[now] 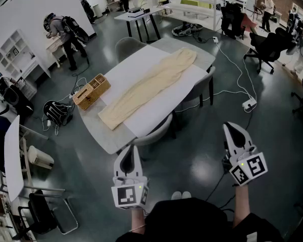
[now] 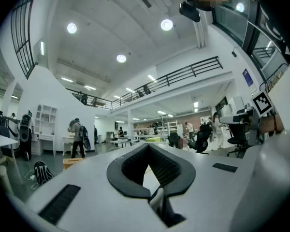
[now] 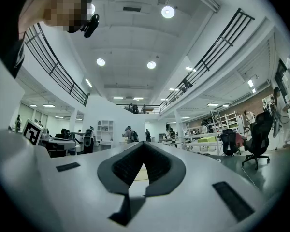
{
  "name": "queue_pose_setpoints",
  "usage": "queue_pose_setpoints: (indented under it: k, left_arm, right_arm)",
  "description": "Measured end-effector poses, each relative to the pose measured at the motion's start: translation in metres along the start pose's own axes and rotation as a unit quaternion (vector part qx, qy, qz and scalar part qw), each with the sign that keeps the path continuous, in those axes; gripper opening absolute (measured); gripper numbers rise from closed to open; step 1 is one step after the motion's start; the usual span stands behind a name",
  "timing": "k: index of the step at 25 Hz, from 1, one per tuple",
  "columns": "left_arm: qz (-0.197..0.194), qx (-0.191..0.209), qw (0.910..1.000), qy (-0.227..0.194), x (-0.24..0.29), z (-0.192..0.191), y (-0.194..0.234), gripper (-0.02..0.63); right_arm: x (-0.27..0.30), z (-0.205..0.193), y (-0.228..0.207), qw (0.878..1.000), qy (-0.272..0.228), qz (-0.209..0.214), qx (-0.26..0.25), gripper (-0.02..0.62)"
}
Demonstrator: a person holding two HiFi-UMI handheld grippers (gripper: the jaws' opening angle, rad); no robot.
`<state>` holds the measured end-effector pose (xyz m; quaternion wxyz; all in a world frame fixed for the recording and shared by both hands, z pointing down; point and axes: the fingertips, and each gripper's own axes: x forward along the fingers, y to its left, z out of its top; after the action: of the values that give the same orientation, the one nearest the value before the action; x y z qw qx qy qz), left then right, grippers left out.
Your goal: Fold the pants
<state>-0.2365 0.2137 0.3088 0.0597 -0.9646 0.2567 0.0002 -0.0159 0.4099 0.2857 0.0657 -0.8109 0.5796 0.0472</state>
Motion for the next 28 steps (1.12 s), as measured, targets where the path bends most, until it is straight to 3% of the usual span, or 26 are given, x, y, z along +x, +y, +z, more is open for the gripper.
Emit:
queue_pose_setpoints:
  k: [15, 28]
  left_arm:
    - [-0.005, -0.001, 1.0, 0.003, 0.022, -0.006, -0.02, 0.008]
    - [-0.015, -0.005, 0.9996, 0.023, 0.071, -0.017, -0.044, 0.008]
  right_arm:
    - [0.005, -0.01, -0.023, 1.0, 0.004, 0.001, 0.007, 0.014]
    - [0.035, -0.015, -0.066, 0.998, -0.024, 0.01, 0.05, 0.014]
